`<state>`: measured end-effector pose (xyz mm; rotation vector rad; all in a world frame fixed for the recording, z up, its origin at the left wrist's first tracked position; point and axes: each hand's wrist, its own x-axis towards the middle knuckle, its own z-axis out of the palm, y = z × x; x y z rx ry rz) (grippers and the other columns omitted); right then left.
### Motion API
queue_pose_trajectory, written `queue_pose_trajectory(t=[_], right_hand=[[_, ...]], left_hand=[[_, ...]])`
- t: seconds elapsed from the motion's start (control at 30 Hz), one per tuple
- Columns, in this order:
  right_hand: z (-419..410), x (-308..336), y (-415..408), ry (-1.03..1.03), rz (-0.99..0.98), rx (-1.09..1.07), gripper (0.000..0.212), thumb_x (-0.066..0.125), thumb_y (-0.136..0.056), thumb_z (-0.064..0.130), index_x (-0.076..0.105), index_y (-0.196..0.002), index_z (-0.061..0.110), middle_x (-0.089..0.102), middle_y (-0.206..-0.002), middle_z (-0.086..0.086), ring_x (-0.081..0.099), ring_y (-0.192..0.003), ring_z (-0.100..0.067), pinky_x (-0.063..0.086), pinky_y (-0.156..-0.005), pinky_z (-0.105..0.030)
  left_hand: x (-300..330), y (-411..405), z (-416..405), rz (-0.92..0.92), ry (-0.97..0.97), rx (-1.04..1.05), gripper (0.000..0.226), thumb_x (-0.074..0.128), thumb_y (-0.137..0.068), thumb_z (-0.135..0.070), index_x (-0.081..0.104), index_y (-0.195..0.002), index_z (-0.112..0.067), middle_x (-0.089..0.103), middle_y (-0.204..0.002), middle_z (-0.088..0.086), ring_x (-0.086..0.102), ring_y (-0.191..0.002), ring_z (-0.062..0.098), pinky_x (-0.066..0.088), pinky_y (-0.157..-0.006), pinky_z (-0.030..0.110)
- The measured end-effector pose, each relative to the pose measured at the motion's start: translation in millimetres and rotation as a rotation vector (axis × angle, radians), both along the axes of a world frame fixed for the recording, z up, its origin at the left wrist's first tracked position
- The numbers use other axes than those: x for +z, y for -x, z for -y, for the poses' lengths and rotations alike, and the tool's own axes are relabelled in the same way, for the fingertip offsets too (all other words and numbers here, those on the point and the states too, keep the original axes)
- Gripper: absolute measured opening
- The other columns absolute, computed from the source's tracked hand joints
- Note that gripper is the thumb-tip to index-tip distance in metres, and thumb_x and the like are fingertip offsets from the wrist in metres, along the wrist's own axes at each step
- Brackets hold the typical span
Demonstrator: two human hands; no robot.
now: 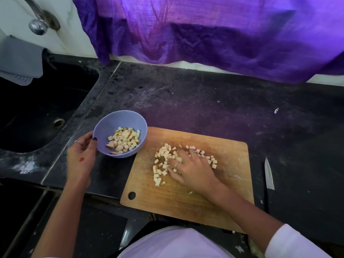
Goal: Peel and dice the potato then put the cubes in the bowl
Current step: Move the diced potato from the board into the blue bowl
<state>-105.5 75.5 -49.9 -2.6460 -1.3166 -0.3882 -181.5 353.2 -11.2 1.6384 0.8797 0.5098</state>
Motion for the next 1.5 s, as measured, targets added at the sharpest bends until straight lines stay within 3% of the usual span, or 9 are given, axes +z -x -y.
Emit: queue_pose_trajectory(t=[0.23,0.4,0.53,0.73,0.93,1.07,1.23,1.33,1.5], right_hand=[[-10,17,-2,-0.122,-0.164,-0.14,0.017,0.067,-0.086,0.034,0.075,-0.09,0.02,0.071,-0.094,-0.007,0.067,-0.058,-0.02,0.051,-0.043,-0.027],[-8,46,-17,-0.491,-0.915,-0.412,0.019,0.054,-0.095,0.025,0.071,-0.1,0.019,0.069,-0.073,-0.003,0.036,-0.032,-0.001,0.03,-0.035,-0.015],[-8,83,-30,-0.752,-1.423,-0.579,0.021,0.054,-0.094,0.025,0.067,-0.079,0.017,0.063,-0.076,-0.007,0.045,-0.049,-0.011,0.028,-0.035,-0.018],[-82,134,-49,-0.843,-1.711,-0.318,0.028,0.053,-0.094,0.031,0.063,-0.076,0.012,0.059,-0.063,-0.007,0.045,-0.043,-0.013,0.019,-0.03,-0.015],[-168,132,-60,-0.569,-1.668,-0.365,0.034,0.046,-0.098,0.026,0.066,-0.085,0.002,0.061,-0.083,-0.017,0.063,-0.072,-0.033,0.053,-0.059,-0.037],[-193,126,-60,-0.139,-1.463,-0.354,0.025,0.056,-0.093,0.01,0.054,-0.116,0.003,0.051,-0.127,-0.02,0.052,-0.114,-0.038,0.047,-0.092,-0.056],[-204,136,-58,0.11,-1.237,-0.248,0.032,0.042,-0.096,0.0,0.048,-0.128,-0.004,0.051,-0.128,-0.025,0.06,-0.109,-0.038,0.054,-0.086,-0.049],[-208,133,-56,0.207,-0.947,-0.175,0.016,0.042,-0.093,-0.007,0.054,-0.102,-0.004,0.061,-0.095,-0.025,0.069,-0.083,-0.036,0.057,-0.069,-0.041],[-209,107,-52,-0.062,-0.516,-0.046,0.008,0.05,-0.086,0.001,0.055,-0.083,0.006,0.056,-0.081,-0.013,0.053,-0.074,-0.033,0.041,-0.064,-0.037]], left_hand=[[3,1,1,-0.014,-0.016,-0.003,0.032,0.047,-0.099,-0.011,0.056,-0.13,-0.013,0.064,-0.117,0.005,0.061,-0.11,0.023,0.048,-0.095,0.037],[7,1,5,-0.011,-0.018,-0.002,0.032,0.047,-0.1,-0.011,0.055,-0.131,-0.012,0.063,-0.115,0.003,0.06,-0.108,0.02,0.047,-0.091,0.032],[5,2,4,-0.016,-0.016,-0.012,0.031,0.048,-0.099,-0.012,0.057,-0.129,-0.014,0.065,-0.117,0.004,0.061,-0.11,0.02,0.049,-0.097,0.04],[5,1,1,-0.001,0.01,-0.018,0.03,0.048,-0.099,-0.014,0.057,-0.128,-0.016,0.065,-0.116,0.003,0.061,-0.108,0.019,0.05,-0.096,0.041],[6,4,-5,-0.013,-0.017,-0.064,0.027,0.051,-0.098,-0.017,0.061,-0.123,-0.02,0.069,-0.112,0.001,0.065,-0.103,0.018,0.052,-0.094,0.046],[4,6,-8,-0.023,-0.022,-0.078,0.027,0.052,-0.098,-0.017,0.061,-0.122,-0.025,0.069,-0.112,-0.003,0.065,-0.103,0.015,0.052,-0.094,0.046],[3,9,-10,-0.041,-0.017,-0.083,0.022,0.052,-0.098,-0.02,0.061,-0.112,-0.036,0.068,-0.112,-0.008,0.065,-0.103,0.011,0.053,-0.093,0.043],[3,8,-10,-0.035,-0.018,-0.082,0.023,0.053,-0.098,-0.021,0.061,-0.117,-0.03,0.067,-0.11,-0.009,0.064,-0.104,0.01,0.052,-0.092,0.039],[3,9,-9,-0.029,-0.041,-0.081,0.023,0.053,-0.098,-0.021,0.061,-0.118,-0.029,0.067,-0.11,-0.008,0.063,-0.103,0.009,0.051,-0.09,0.034]])
